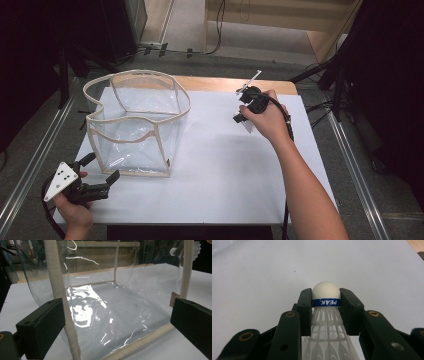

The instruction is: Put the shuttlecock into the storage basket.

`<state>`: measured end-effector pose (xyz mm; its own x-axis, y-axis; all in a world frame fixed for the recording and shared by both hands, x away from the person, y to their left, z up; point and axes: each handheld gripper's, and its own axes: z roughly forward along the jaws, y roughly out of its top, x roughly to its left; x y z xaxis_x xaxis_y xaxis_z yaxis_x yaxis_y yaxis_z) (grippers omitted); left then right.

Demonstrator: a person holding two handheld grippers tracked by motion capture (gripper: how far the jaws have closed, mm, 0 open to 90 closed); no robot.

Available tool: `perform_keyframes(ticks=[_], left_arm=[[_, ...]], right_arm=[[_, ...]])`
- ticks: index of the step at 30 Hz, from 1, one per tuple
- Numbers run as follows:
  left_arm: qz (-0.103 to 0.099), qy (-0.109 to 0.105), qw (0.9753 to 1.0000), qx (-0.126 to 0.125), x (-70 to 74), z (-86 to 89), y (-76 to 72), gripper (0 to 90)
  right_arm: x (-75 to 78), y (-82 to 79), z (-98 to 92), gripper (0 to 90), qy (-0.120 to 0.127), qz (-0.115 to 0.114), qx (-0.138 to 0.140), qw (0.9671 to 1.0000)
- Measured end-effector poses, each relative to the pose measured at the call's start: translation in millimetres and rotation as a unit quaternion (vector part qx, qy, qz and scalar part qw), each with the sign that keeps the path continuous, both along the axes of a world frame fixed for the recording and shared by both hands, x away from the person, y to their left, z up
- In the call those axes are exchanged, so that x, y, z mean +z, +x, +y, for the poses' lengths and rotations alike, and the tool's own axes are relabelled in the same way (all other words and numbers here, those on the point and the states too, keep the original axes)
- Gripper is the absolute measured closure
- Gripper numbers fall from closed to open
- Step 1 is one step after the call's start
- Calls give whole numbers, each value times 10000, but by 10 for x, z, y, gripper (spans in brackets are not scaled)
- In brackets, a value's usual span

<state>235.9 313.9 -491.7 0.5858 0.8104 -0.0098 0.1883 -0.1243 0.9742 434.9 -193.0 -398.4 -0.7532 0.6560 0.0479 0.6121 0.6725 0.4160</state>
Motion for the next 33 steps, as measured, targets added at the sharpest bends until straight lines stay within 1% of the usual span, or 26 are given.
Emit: perform_keyframes(ticks=[4, 14, 17, 23, 26, 27, 33], left_arm=[[-3, -7, 10000, 4, 0, 0, 1, 1], [-1, -8, 10000, 0, 0, -1, 1, 1], [-1, -7, 10000, 0, 0, -1, 1, 1], [-2, 0, 10000, -6, 0, -2, 3, 1], [0, 5, 10000, -5, 0, -1, 4, 1], [0, 4, 10000, -6, 0, -1, 4, 1], [3, -4, 10000, 0, 0, -1, 3, 1]], right_arm=[[52, 6, 52, 624, -52, -8, 151, 9999], [161, 16, 123, 624, -13, -64, 195, 9998], [212, 19, 152, 624, -40, -75, 292, 9995], [281, 23, 185, 624, -23, -79, 324, 9994], [344, 37, 215, 624, -23, -133, 391, 9991], [344, 37, 215, 624, -23, -133, 391, 9991], [429, 54, 296, 624, -9, -169, 446, 9989]])
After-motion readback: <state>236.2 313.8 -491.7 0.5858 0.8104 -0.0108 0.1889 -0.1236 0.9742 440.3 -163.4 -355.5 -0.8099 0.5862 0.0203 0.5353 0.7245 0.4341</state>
